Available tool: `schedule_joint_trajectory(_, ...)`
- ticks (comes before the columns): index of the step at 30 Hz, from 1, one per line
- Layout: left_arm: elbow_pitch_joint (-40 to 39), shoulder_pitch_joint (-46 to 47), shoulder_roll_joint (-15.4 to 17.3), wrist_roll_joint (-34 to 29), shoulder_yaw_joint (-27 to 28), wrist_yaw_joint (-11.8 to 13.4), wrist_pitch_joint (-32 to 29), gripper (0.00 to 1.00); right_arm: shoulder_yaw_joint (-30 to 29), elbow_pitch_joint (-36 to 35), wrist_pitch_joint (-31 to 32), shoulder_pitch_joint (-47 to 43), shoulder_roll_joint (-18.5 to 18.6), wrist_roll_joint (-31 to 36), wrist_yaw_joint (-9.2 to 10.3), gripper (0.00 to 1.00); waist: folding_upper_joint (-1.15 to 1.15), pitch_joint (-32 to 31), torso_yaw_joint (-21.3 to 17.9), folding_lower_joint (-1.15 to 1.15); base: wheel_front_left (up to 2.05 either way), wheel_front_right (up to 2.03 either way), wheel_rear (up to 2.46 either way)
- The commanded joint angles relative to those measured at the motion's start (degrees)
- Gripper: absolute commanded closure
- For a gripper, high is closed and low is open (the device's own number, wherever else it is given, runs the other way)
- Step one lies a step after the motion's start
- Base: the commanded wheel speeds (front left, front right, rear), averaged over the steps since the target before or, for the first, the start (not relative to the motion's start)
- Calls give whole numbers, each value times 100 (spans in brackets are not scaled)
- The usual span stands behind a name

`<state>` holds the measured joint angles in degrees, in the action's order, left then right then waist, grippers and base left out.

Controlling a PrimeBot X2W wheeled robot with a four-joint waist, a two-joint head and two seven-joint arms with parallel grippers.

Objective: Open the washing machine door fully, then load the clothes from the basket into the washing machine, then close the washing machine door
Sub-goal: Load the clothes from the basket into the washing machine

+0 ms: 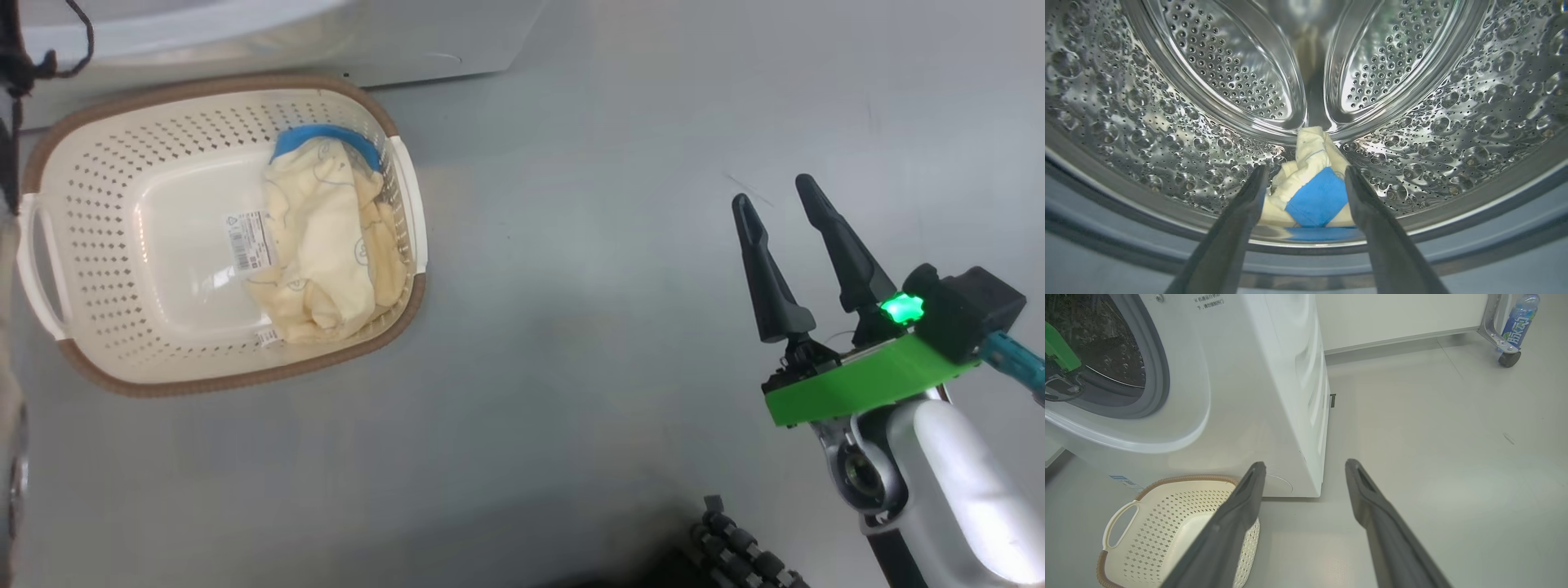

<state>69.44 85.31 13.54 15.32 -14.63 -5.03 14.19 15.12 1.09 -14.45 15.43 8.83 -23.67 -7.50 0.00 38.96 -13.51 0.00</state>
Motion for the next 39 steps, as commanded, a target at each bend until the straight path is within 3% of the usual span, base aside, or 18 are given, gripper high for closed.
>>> schedule_joint_trajectory(1, -230, 34, 182, 39, 74, -10, 70, 0, 46, -145, -55, -203, 112, 27, 1, 0, 0, -173, 102, 0, 0, 0, 0)
schedule_joint_trajectory(19, -2472, -2494, -54, 261, 592, 196, 80, 0, -317, -125, -55, -582, 247, 121, 1, 0, 0, -1490, 600, 0, 0, 0, 0)
schedule_joint_trajectory(31, -3817, -4267, -23, 339, 823, 350, 81, 0, -384, -66, -55, -1077, 298, 164, 1, 0, 0, -2492, 801, 0, 0, 0, 0)
schedule_joint_trajectory(39, -4831, -5513, 147, 468, 1045, 587, 9, 0, -353, -42, -55, -1317, 325, 174, 1, 0, 0, -2980, 796, 0, 0, 0, 0)
